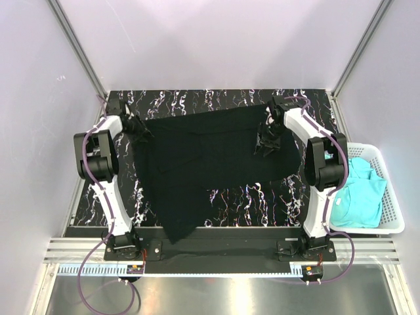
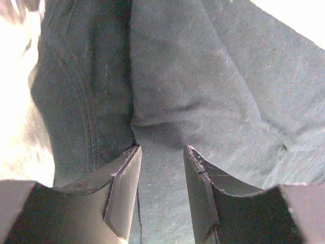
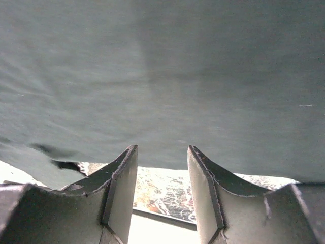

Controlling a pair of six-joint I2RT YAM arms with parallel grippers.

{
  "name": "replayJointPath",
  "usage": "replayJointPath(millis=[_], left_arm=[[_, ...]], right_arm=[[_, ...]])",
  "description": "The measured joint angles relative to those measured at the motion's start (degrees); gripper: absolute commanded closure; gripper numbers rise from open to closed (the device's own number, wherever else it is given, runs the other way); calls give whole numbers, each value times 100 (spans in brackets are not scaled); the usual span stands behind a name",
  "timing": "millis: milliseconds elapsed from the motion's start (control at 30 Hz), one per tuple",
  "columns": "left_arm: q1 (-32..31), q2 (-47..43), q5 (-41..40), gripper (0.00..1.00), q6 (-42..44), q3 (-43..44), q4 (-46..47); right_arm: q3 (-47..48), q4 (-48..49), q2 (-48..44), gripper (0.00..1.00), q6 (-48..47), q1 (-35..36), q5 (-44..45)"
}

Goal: Fold and stack the t-shirts
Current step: Fold the tshirt

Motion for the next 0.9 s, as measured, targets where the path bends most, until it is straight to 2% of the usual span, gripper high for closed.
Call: replayJointPath(millis=[167, 300, 400, 567, 733, 900], left_arm=[[114, 544, -57, 49, 380, 1003, -393], [129, 442, -216, 46, 564, 1056, -695], [37, -96, -487, 40, 684, 734, -894], [-592, -2218, -1049, 41, 706, -525, -979], [-1862, -4612, -1113, 43, 175, -2476, -922], [-2120, -5921, -1141, 44, -442, -4046, -1521]], right_arm=[[-116, 0, -72, 48, 2, -192, 22], [-155, -2, -177, 48, 2, -289, 133], [-254, 0, -260, 48, 2, -299, 258], [-603, 2, -442, 48, 2, -297, 446], [-1180, 74, -820, 47, 98, -297, 439], [-1825, 260, -1196, 45, 227, -299, 382]])
